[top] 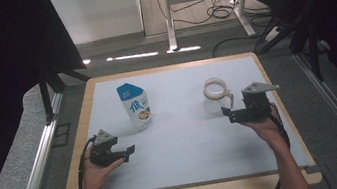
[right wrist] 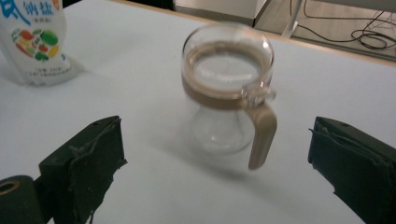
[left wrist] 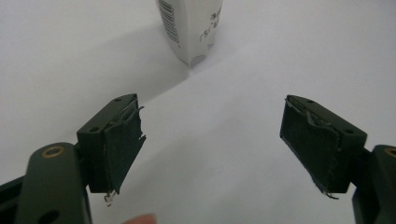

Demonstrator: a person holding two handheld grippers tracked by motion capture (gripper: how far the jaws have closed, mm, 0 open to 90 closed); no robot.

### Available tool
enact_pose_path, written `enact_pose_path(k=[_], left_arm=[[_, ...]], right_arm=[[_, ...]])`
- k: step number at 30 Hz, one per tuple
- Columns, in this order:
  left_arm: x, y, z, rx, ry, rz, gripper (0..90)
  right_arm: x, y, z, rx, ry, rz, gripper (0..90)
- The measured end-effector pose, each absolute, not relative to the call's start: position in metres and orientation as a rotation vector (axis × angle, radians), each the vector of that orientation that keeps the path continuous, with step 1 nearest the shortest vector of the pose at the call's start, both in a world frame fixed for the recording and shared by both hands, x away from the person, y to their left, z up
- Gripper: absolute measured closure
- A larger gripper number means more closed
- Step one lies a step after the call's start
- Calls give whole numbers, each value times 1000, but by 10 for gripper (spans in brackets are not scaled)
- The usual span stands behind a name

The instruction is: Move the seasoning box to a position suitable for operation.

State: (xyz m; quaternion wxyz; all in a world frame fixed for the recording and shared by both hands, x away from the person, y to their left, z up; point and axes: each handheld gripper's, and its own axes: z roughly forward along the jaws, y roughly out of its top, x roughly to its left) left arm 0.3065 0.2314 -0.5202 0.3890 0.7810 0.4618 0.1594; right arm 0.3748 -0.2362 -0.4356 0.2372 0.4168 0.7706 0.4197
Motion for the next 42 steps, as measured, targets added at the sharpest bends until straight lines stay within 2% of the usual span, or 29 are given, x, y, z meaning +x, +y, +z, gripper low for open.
enact_pose_path(k=[9, 22, 42], left_arm=[[306, 231, -522, 1994, 1168, 404, 205], [306, 232, -522, 2000, 1150, 402, 183], [304, 235, -521, 1990, 1158, 408, 172]], right_arm=[[415, -223, -430, 1168, 2112, 1178, 30], [455, -198, -433, 1175, 2154, 1105, 10], [481, -180, -461, 1195, 2231, 981, 9]])
